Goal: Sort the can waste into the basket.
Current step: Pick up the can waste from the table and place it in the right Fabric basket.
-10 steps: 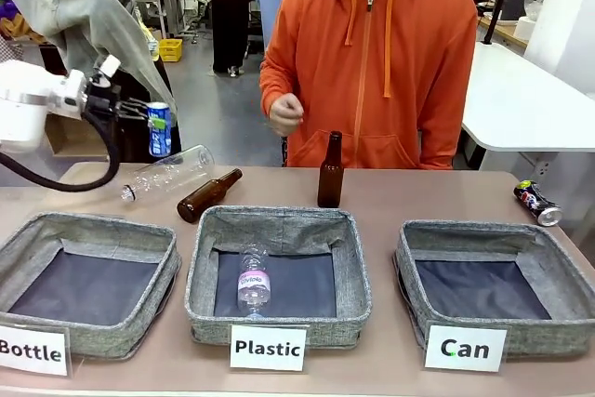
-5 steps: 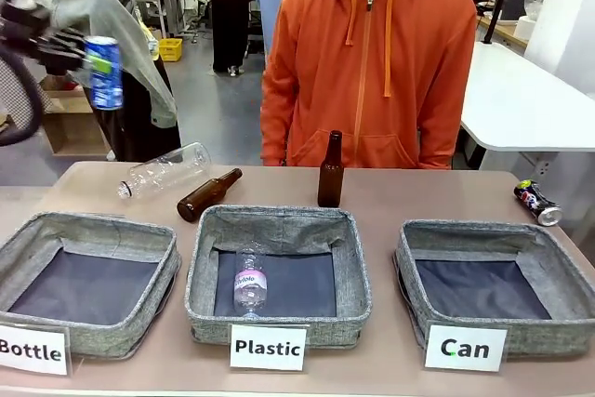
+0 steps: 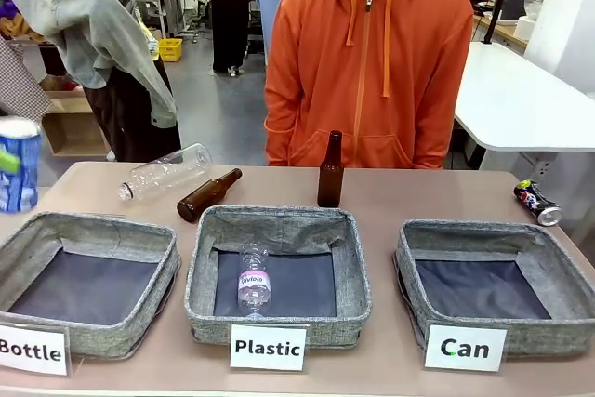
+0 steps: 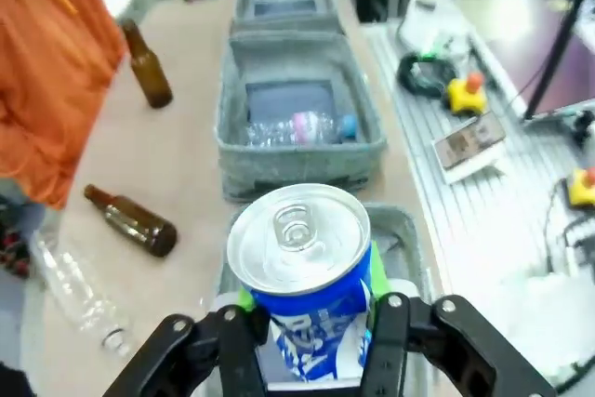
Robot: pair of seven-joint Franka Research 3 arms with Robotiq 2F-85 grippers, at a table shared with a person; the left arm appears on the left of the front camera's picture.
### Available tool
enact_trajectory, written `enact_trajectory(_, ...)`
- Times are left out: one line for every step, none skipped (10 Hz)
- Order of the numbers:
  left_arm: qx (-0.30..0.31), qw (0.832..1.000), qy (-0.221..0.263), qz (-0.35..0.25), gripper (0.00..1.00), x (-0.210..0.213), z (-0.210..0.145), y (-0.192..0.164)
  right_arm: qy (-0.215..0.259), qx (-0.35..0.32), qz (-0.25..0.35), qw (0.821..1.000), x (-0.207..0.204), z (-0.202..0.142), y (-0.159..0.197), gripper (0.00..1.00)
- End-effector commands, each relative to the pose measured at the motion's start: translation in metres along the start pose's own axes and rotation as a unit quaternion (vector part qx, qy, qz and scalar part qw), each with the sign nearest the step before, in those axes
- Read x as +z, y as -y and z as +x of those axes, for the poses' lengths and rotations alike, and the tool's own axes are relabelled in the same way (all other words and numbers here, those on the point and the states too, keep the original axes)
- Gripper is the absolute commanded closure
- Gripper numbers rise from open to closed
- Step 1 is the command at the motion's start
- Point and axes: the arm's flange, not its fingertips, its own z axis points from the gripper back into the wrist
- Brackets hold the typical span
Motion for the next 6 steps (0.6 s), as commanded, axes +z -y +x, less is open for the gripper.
enact_trajectory(-0.018,0.999,0.007,0.04,1.0,-0.013,-0.009,-0.005,0.006,0.011,0.011,1.0,-0.002,0.003,-0.002,0.0)
enact_trajectory(0.0,1.0,0.0,0.0,1.0,0.0,0.0,0.0,0.006,0.011,0.011,1.0,-0.002,0.003,-0.002,0.0)
enact_trajectory(0.0,1.0,0.0,0.0,1.0,0.0,0.0,0.0,0.006,0.011,0.011,1.0,-0.002,0.003,-0.002,0.0)
enact_trajectory(0.0,1.0,0.0,0.0,1.0,0.0,0.0,0.0,0.006,0.011,0.011,1.0,-0.002,0.003,-0.002,0.0)
enact_trajectory(-0.008,1.0,-0.007,0.012,0.53,-0.013,-0.008,0.003,0.006,0.011,0.011,1.0,-0.002,0.003,-0.002,0.0)
enact_trajectory(-0.116,0.992,0.041,-0.017,0.53,-0.052,0.023,0.0,0.0,0.0,0.0,1.0,0.0,0.0,0.0,0.0)
